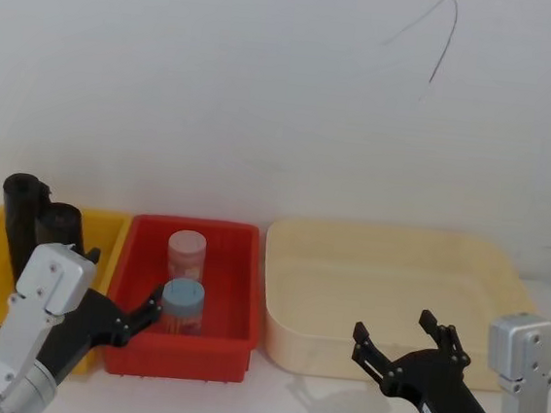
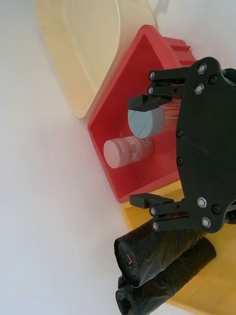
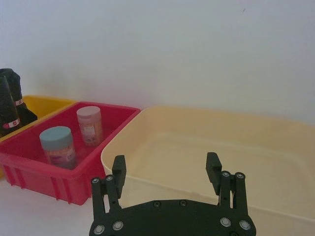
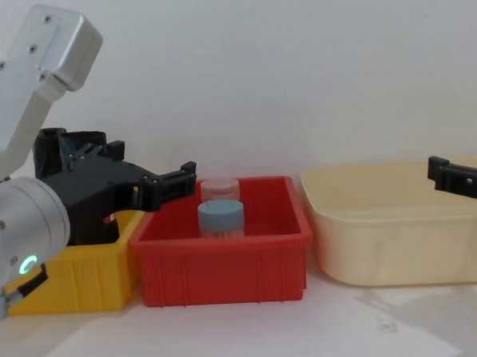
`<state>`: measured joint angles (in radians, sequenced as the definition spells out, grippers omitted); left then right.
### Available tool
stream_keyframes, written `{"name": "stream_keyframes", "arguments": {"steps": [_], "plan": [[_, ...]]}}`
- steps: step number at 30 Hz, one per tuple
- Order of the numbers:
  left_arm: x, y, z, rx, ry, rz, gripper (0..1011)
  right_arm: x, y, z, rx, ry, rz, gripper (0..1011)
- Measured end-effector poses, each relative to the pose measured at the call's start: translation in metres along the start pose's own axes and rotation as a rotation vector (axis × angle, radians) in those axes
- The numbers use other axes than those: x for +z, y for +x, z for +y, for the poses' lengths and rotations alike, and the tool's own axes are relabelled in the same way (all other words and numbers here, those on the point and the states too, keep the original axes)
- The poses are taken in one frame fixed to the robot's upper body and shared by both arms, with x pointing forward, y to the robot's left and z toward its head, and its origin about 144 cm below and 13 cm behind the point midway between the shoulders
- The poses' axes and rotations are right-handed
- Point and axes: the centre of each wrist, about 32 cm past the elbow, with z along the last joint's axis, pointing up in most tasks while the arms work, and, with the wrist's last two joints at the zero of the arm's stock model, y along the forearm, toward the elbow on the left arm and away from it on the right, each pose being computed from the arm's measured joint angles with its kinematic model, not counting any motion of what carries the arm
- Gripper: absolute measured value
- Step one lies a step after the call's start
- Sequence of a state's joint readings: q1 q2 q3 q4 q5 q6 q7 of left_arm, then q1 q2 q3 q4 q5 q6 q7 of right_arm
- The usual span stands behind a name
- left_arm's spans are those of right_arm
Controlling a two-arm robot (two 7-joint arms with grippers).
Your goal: Pick up the garbage bag with the one hand and transfer it to the other hand.
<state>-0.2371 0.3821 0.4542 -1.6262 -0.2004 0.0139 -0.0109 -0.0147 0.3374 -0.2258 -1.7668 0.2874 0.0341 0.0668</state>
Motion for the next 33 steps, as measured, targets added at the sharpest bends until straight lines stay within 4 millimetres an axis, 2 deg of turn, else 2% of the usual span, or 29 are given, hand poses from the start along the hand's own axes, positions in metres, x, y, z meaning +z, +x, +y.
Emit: {"name": "stream_keyframes", "arguments": {"steps": [33], "plan": [[0.0000, 0.0000, 0.0000, 0.000, 0.000, 0.000, 1001, 0.0000, 0.0000, 0.0000, 0.000, 0.000, 0.000, 1000]]}}
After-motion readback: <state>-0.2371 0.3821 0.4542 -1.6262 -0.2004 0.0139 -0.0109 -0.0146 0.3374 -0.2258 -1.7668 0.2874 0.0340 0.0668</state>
